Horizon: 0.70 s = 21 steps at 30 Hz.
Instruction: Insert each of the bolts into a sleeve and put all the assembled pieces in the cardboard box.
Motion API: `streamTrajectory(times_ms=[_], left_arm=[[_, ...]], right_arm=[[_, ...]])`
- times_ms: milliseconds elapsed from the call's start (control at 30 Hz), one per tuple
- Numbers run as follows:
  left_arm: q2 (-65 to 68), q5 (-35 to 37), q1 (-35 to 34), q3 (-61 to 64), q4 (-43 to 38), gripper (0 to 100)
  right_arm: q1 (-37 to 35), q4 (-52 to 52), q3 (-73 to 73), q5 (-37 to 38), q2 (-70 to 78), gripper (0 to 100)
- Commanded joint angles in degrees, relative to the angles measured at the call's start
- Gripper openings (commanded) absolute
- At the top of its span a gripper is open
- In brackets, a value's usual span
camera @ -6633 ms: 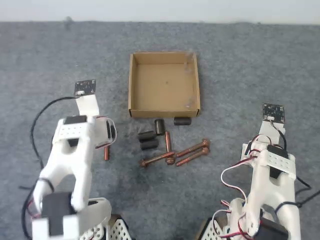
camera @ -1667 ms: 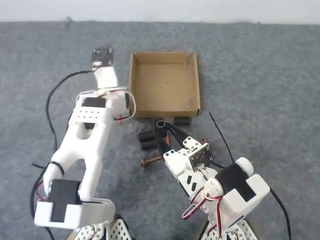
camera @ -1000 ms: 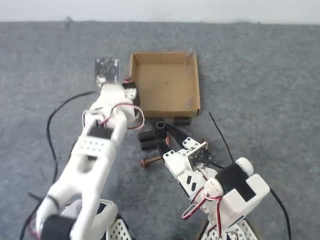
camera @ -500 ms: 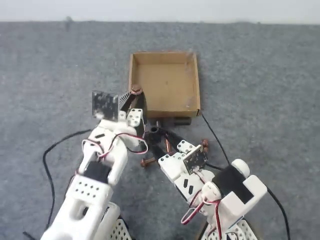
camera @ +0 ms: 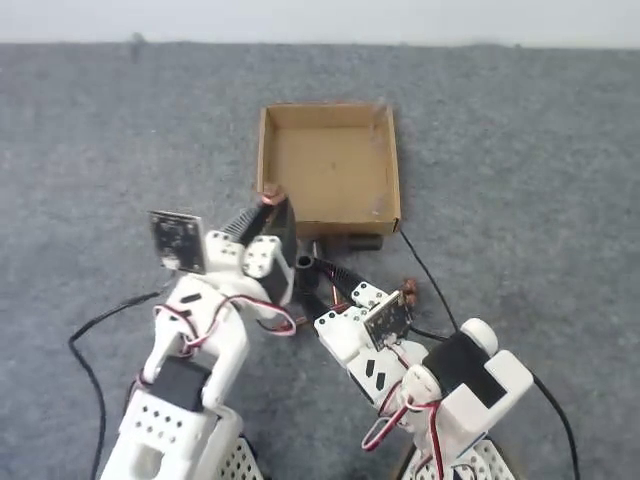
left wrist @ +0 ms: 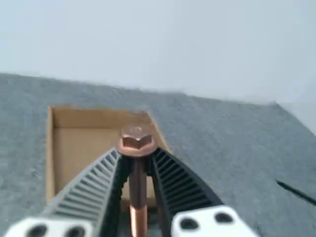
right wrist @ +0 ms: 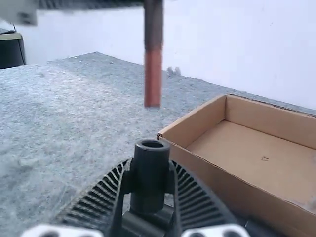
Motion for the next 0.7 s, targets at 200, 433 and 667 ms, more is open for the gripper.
streamTrajectory(times_ms=[200,433,667], left_arm=[[-2.11,0.7,4.04,0.92,1.49,1],[-2.2,0.62,4.04,1.36,1.41,1],[-2.2,0.62,3.96,1.19,1.41,1]], right_arm=[[-0.31,0.31,1.05,-0.26,0.4,0.6],[-0.13,0.31,1.05,-0.26,0.4,0.6],[0.04,0.31,1.05,-0.26,0.4,0.6]])
